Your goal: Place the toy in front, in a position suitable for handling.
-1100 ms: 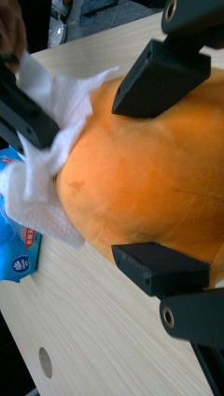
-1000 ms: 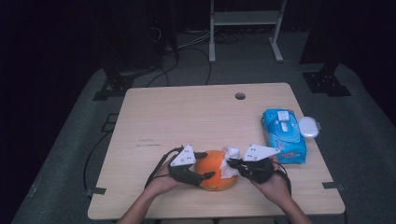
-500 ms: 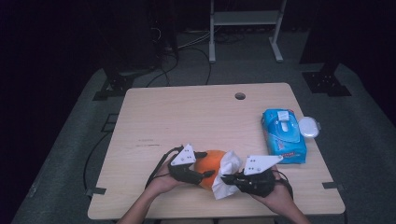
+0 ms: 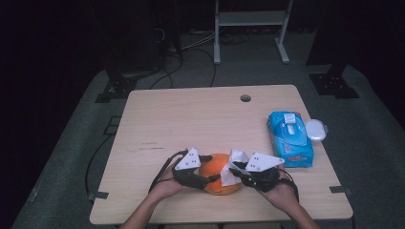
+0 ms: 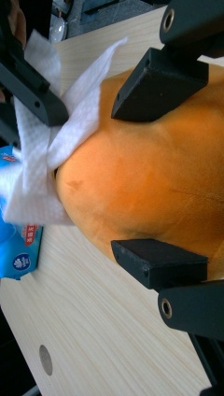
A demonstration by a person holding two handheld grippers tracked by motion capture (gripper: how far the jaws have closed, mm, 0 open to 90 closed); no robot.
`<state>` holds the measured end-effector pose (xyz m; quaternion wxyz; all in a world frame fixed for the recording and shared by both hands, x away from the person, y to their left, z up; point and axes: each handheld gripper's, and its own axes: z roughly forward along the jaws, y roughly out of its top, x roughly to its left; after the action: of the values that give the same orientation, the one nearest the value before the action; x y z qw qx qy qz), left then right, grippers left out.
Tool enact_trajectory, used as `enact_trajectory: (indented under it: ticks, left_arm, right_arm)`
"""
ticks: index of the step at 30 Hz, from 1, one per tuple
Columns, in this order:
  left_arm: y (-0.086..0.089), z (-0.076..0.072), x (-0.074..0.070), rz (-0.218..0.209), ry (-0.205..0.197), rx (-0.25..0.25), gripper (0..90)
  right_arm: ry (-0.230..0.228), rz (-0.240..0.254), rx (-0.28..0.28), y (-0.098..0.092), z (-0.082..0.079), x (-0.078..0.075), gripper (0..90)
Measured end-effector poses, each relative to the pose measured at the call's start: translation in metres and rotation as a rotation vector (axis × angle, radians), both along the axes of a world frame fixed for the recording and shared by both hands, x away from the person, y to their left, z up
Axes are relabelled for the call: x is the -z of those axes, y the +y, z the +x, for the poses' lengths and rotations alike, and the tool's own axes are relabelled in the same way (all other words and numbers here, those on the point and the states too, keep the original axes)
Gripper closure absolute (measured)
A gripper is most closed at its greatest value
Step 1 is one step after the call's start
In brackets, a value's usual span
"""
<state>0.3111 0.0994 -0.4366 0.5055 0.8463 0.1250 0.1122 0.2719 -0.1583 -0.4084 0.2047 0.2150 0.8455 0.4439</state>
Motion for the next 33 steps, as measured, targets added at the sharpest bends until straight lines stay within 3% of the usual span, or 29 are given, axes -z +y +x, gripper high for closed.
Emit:
enact_trajectory:
  ticks: [1,5,6,7,9,10,14,20,21,24,28,32,33]
  left_arm:
    - [0.0,0.0,0.0,0.001,-0.003,0.0,30.7]
    - [0.0,-0.001,0.0,0.004,-0.007,0.004,30.8]
    - [0.0,0.0,0.0,0.006,-0.008,0.008,30.8]
    - [0.0,-0.001,0.0,0.007,-0.011,0.015,31.5]
    - [0.0,-0.001,0.0,0.008,-0.011,0.021,32.2]
    - [-0.001,-0.001,0.0,0.01,-0.011,0.026,32.4]
    - [0.0,-0.001,0.0,0.021,-0.014,0.039,32.6]
    - [0.004,0.001,-0.001,0.002,0.013,0.037,32.1]
    - [0.005,0.002,0.0,0.004,0.011,0.036,32.1]
    - [0.007,0.005,0.002,-0.016,0.037,0.021,32.0]
    - [0.005,0.005,0.003,-0.009,0.031,0.003,32.2]
    - [0.007,0.009,0.004,-0.028,0.06,-0.042,32.4]
    - [0.007,0.01,0.004,-0.029,0.063,-0.052,32.3]
  right_arm:
    - [-0.032,-0.01,0.02,0.001,0.0,0.001,68.2]
    - [-0.041,-0.011,0.029,0.0,0.003,0.002,61.4]
    - [-0.03,-0.003,0.027,0.0,0.005,0.003,59.6]
    - [0.009,0.031,0.018,-0.002,0.01,0.004,57.3]
    - [0.021,0.045,0.01,-0.003,0.013,0.004,57.1]
    - [0.056,0.07,-0.001,-0.003,0.019,0.006,57.1]
    - [0.099,0.086,-0.012,0.0,0.024,0.007,65.0]
    - [0.168,0.137,-0.024,-0.009,0.024,0.007,76.2]
    - [0.164,0.135,-0.016,-0.015,0.023,0.008,85.5]
    - [0.178,0.114,0.016,-0.024,0.023,0.01,87.2]
    - [0.179,0.116,0.023,-0.024,0.018,0.009,87.5]
    - [0.152,0.109,-0.04,-0.011,0.005,0.003,87.5]
    - [0.141,0.086,-0.063,-0.005,0.001,0.003,87.5]
